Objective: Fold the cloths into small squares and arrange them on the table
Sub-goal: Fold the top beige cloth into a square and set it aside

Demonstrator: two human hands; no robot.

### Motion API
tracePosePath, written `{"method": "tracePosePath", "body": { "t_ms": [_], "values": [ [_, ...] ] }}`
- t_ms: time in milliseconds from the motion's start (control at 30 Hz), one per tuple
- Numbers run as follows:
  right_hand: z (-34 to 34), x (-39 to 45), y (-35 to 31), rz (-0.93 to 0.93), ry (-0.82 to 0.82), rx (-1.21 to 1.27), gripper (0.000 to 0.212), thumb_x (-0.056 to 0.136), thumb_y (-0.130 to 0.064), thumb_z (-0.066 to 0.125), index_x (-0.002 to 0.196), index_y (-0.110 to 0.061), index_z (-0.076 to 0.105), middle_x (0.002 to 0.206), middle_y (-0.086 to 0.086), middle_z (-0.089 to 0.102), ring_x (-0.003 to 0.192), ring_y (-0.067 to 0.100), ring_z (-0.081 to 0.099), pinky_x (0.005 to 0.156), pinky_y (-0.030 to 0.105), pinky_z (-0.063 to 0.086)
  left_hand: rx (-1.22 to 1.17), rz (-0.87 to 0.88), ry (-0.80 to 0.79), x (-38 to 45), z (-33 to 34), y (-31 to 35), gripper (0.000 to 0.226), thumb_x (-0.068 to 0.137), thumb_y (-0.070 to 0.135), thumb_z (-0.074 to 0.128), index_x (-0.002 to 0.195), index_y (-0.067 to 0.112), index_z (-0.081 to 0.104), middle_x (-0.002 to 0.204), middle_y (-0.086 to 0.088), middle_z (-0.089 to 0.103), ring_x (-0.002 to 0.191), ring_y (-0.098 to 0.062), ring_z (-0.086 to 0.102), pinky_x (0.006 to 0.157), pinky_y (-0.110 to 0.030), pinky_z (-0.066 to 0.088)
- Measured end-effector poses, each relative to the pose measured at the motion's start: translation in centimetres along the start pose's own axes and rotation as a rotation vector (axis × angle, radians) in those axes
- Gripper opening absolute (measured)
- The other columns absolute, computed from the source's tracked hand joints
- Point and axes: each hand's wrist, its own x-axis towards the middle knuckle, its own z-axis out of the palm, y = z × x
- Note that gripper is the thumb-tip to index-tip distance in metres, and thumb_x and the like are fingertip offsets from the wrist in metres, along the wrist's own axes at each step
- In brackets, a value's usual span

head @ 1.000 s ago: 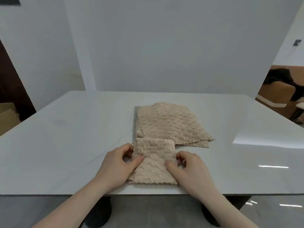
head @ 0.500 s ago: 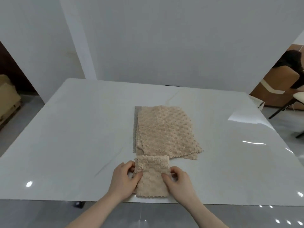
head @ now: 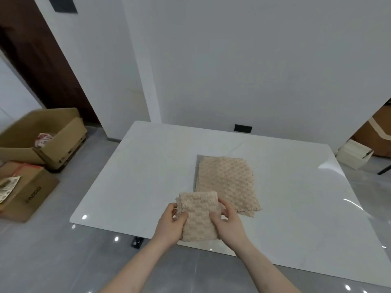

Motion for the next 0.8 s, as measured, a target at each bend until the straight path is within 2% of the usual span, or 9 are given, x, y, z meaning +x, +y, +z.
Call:
{"method": "tracePosePath", "body": {
  "t_ms": [67,133,267,433,500,633,800],
  "values": [
    [0.7,0.2,-1.5,-0.031,-0.016,0.015,0.047,0.092,-0.029,0.066,0.134,-0.046,0.053,0.114,-0.01,0.068,0.109,0.006,0.065,0.083,0.034,0.061,-0.034,0.009,0.023,0.2,-1.0,0.7,0.017,0.098,0.021,0.061,0.113,0.027,0.06,0.11,0.004,0.072,0.094,-0.017,0.073,0.088,-0.047,0.059],
    [1.4,0.7,-2.7,-0.056,-0.016,0.014,0.046,0.092,-0.028,0.066,0.133,-0.045,0.053,0.113,-0.008,0.068,0.108,0.008,0.065,0.084,0.034,0.06,-0.052,0.023,0.038,0.7,-1.9,1.5,0.018,0.098,0.021,0.06,0.115,0.028,0.06,0.11,0.006,0.072,0.095,-0.016,0.072,0.089,-0.047,0.059],
    [3.1,2.0,-4.5,-0.061,0.001,-0.011,0.052,0.084,-0.045,0.066,0.134,-0.052,0.051,0.118,-0.005,0.065,0.111,0.011,0.064,0.091,0.044,0.06,-0.08,0.05,0.039,2.5,-4.0,2.6,0.022,0.101,0.019,0.057,0.122,0.026,0.058,0.115,0.008,0.07,0.095,-0.012,0.072,0.082,-0.036,0.06],
    [6.8,4.6,-6.8,-0.078,0.039,0.009,0.048,0.093,-0.034,0.066,0.137,-0.045,0.05,0.114,-0.005,0.064,0.106,0.008,0.065,0.086,0.038,0.061,-0.09,0.083,-0.01,5.9,-7.9,3.9,0.026,0.102,0.02,0.056,0.126,0.03,0.054,0.12,0.012,0.063,0.096,-0.013,0.071,0.067,-0.024,0.056],
    [9.0,5.8,-7.9,-0.066,0.063,0.025,0.048,0.093,-0.031,0.066,0.137,-0.042,0.051,0.116,-0.003,0.064,0.109,0.01,0.064,0.084,0.036,0.06,-0.088,0.087,-0.029,7.6,-10.3,4.3,0.029,0.101,0.021,0.056,0.128,0.031,0.053,0.122,0.011,0.061,0.098,-0.013,0.07,0.069,-0.027,0.058],
    [14.6,7.6,-10.6,-0.053,0.098,0.055,0.045,0.094,-0.027,0.064,0.134,-0.044,0.052,0.114,-0.003,0.066,0.103,0.004,0.065,0.068,0.02,0.054,-0.061,0.098,-0.072,11.0,-16.0,5.0,0.032,0.101,0.02,0.056,0.129,0.034,0.051,0.121,0.015,0.06,0.1,-0.01,0.069,0.076,-0.034,0.062],
    [20.0,9.3,-13.2,-0.016,0.133,0.096,0.044,0.094,-0.027,0.064,0.134,-0.043,0.052,0.114,-0.004,0.066,0.099,0.01,0.069,0.06,0.02,0.055,0.008,0.103,-0.102,15.2,-21.2,5.6,0.035,0.099,0.019,0.055,0.129,0.035,0.051,0.124,0.013,0.061,0.103,-0.011,0.068,0.085,-0.041,0.061]
  ]
}}
